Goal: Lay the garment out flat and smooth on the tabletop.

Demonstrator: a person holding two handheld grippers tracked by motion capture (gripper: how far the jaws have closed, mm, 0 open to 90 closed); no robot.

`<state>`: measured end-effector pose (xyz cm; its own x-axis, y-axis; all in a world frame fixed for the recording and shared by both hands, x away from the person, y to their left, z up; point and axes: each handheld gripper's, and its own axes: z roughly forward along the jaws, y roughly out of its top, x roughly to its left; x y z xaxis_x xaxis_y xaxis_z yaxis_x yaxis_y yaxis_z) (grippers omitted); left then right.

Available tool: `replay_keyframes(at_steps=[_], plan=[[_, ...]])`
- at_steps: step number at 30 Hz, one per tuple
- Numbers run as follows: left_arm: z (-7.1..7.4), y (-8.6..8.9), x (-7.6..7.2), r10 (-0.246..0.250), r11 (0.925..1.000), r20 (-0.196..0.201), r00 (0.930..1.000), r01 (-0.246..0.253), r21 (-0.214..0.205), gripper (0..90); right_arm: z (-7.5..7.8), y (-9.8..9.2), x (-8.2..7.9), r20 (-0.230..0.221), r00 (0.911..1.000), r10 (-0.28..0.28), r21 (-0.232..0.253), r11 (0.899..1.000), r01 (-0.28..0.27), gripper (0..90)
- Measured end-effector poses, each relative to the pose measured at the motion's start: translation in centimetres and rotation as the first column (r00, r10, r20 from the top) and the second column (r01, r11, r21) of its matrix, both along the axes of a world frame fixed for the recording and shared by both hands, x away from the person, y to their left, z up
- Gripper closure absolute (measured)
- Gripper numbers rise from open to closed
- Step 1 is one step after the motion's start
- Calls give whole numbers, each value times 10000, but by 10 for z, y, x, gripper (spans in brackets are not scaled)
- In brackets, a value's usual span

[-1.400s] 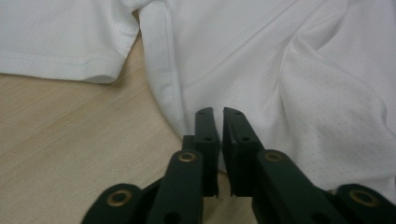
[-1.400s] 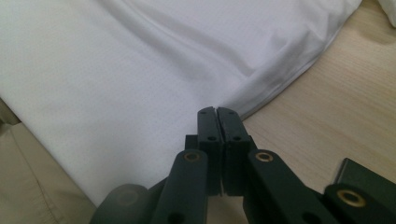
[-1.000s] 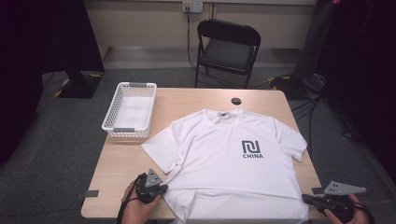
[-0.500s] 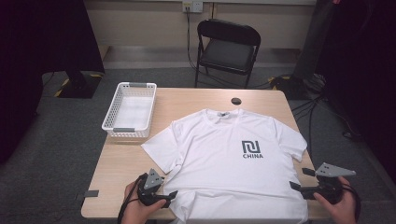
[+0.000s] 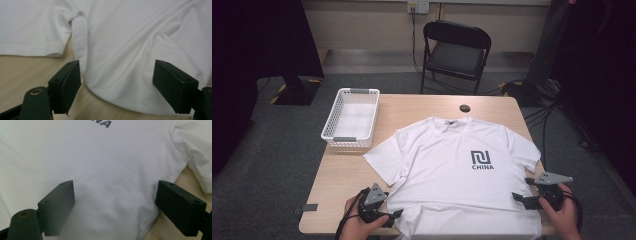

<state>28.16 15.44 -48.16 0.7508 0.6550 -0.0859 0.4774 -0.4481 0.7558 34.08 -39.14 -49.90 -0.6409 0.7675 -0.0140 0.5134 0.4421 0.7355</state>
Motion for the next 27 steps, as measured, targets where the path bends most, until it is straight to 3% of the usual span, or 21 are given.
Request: replay_keyframes(at_steps=[6,8,10,14,16,18,19,21,22,23,25,27], plan=[[11,-17,-24,-1080,9937,-38,9941,1079,-306,403,-1,-1,-1,61,10000,-16,73,10000,16,143],[11,-25,-31,-1670,9857,-357,9853,1660,-288,486,-1,-1,0,61,10000,-15,72,10000,15,143],[9,-32,-37,-1888,9820,-259,9817,1885,-134,482,-1,-1,-1,62,10000,-17,71,10000,17,143],[2,-41,-41,-2188,9724,-333,9752,2208,751,415,-1,-1,-1,59,10000,-15,72,10000,15,143],[-3,-43,-41,-2317,9617,-357,9721,2344,1423,373,-1,-1,-1,58,10000,-22,71,10000,22,143],[-4,-41,-40,-2451,9547,-88,9695,2429,1718,420,-1,-1,-1,51,10000,-15,72,10000,15,143],[-2,-39,-39,-2505,9544,-262,9678,2514,1613,514,-1,-1,-1,54,10000,9,73,10000,-9,143],[0,-32,-36,-2431,9632,-401,9692,2461,1082,670,-1,-1,0,45,10000,34,77,10000,-34,143],[1,-29,-35,-2385,9629,-451,9701,2423,1190,720,-1,-1,0,46,10000,35,77,10000,-36,143],[2,-25,-33,-2393,9626,-546,9694,2442,1175,761,-1,-1,0,39,10000,35,79,10000,-35,143],[3,-17,-31,-2281,9693,-769,9706,2339,760,808,-1,-1,0,40,10000,38,82,10000,-39,143],[3,-9,-30,-2239,9720,-858,9708,2289,538,805,-1,-1,0,36,10000,48,86,10000,-48,142]])
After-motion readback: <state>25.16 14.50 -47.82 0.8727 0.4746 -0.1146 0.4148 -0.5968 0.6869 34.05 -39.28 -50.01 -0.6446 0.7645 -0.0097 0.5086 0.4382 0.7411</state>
